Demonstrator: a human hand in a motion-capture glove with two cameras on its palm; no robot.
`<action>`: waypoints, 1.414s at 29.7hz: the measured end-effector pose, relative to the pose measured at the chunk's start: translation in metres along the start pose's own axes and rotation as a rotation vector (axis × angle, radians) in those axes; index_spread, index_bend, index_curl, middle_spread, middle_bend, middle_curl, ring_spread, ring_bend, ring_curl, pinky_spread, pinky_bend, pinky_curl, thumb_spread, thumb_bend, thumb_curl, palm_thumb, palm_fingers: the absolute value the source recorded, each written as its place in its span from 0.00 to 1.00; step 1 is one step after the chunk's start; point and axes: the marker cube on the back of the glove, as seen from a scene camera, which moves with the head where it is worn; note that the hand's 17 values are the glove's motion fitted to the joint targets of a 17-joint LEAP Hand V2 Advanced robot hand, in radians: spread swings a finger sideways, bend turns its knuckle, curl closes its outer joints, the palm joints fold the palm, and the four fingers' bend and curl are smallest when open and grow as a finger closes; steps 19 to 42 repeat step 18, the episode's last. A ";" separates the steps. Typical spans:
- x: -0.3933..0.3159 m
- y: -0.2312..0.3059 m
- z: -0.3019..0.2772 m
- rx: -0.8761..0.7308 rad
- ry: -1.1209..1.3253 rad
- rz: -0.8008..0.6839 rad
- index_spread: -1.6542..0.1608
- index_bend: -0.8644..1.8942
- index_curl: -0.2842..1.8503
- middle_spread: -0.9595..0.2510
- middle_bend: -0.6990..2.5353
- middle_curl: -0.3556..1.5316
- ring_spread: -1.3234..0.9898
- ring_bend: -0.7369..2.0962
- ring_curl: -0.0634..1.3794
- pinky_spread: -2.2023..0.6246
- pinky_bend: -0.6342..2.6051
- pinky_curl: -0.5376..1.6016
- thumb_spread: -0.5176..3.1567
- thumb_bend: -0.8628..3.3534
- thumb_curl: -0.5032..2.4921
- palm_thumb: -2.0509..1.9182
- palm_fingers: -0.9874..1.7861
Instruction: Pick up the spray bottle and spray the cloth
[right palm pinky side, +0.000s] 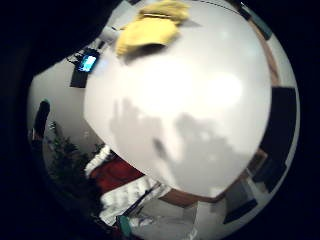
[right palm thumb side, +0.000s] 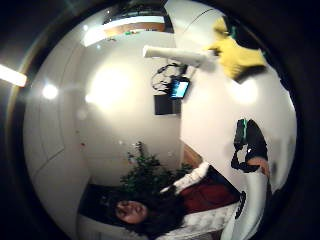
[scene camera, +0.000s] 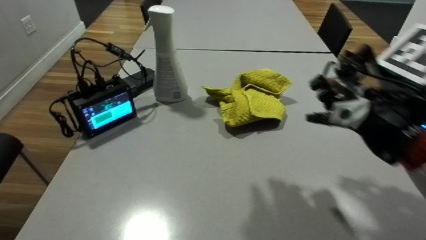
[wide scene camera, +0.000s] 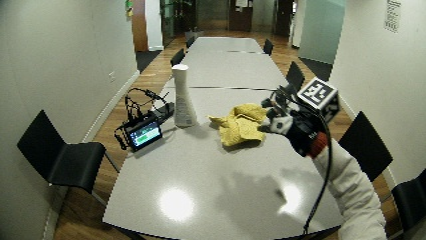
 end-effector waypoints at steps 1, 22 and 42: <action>0.009 0.018 -0.004 0.030 0.028 -0.008 0.72 0.36 0.28 0.78 0.28 0.43 0.55 0.41 0.35 0.81 0.30 0.41 0.39 0.21 0.38 0.81 0.55; 0.148 0.304 -0.005 0.825 0.000 0.045 0.74 0.36 0.29 0.79 0.29 0.44 0.56 0.41 0.37 0.80 0.28 0.43 0.45 0.20 0.37 0.78 0.58; 0.148 0.304 -0.005 0.825 0.000 0.045 0.74 0.36 0.29 0.79 0.29 0.44 0.56 0.41 0.37 0.80 0.28 0.43 0.45 0.20 0.37 0.78 0.58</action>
